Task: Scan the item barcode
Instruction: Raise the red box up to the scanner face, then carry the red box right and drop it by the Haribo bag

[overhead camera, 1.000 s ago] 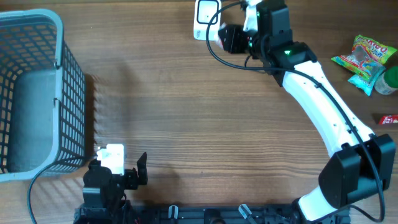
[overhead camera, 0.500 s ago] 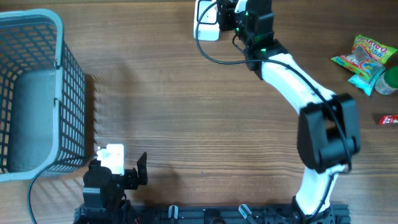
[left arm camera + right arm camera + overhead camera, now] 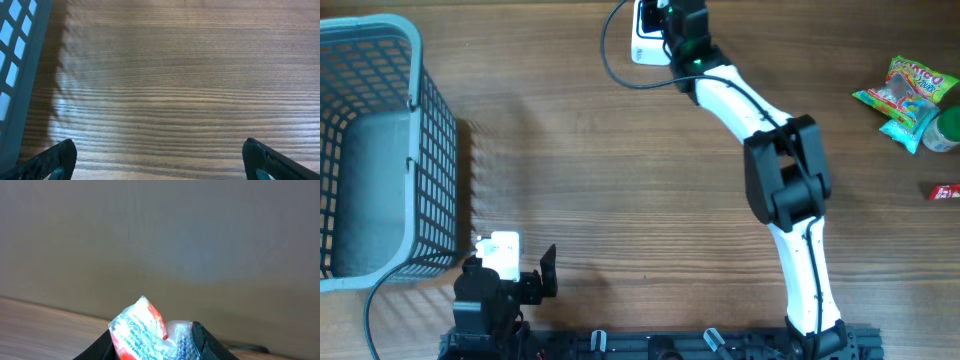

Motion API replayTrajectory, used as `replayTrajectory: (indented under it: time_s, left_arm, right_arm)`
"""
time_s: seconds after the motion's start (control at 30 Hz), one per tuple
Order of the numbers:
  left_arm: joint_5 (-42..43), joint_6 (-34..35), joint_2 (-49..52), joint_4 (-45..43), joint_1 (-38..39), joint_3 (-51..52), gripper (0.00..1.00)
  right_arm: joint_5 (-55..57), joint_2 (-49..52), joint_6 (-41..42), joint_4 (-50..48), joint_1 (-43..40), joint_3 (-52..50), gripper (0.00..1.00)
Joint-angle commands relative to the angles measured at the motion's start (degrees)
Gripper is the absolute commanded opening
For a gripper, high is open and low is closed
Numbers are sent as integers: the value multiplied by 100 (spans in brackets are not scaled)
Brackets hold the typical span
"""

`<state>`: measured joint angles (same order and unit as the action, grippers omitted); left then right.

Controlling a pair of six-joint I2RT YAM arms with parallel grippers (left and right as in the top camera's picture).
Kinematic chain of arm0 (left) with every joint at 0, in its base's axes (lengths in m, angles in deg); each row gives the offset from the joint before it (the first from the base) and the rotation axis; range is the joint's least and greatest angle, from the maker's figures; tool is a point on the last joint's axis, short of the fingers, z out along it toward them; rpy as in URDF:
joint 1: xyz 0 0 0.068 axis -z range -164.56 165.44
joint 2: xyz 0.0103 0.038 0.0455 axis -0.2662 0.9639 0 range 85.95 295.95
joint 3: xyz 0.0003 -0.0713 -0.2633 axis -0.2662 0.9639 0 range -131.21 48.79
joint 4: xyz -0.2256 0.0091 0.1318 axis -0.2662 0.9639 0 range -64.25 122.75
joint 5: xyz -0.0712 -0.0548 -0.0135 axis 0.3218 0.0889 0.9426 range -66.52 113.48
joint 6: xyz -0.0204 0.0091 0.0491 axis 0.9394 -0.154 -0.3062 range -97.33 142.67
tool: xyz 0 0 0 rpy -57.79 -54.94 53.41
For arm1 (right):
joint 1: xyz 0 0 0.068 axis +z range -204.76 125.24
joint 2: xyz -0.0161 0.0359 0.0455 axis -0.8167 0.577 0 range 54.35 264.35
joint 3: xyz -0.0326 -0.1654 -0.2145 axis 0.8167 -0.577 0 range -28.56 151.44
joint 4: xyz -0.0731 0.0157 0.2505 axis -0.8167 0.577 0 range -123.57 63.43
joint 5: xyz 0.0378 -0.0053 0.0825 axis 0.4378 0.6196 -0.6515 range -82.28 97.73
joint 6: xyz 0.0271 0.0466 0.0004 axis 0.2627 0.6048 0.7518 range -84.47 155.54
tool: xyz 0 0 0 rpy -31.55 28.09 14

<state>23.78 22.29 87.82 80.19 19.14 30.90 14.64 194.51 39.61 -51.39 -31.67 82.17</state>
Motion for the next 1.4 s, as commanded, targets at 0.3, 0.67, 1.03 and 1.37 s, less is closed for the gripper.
replayTrajectory:
  time_s: [0.3,0.67,1.03,1.37]
  left_arm:
    - [-15,-87,-24,-9,11,11,100]
    - [-15,-87,-24,-11,11,11,100]
    - [-15,-87,-24,-9,11,11,100]
    - [-15,-87,-24,-11,11,11,100]
  right_arm:
    - [1808,-24,-535,1165,59,380,30]
    - [2588,-1718,-142,5545,-570,380,30]
    - [2256,-1683,1410,7388,-2717,-793,28]
    - [1250,-2420,1226,7451,-3661,-605,100]
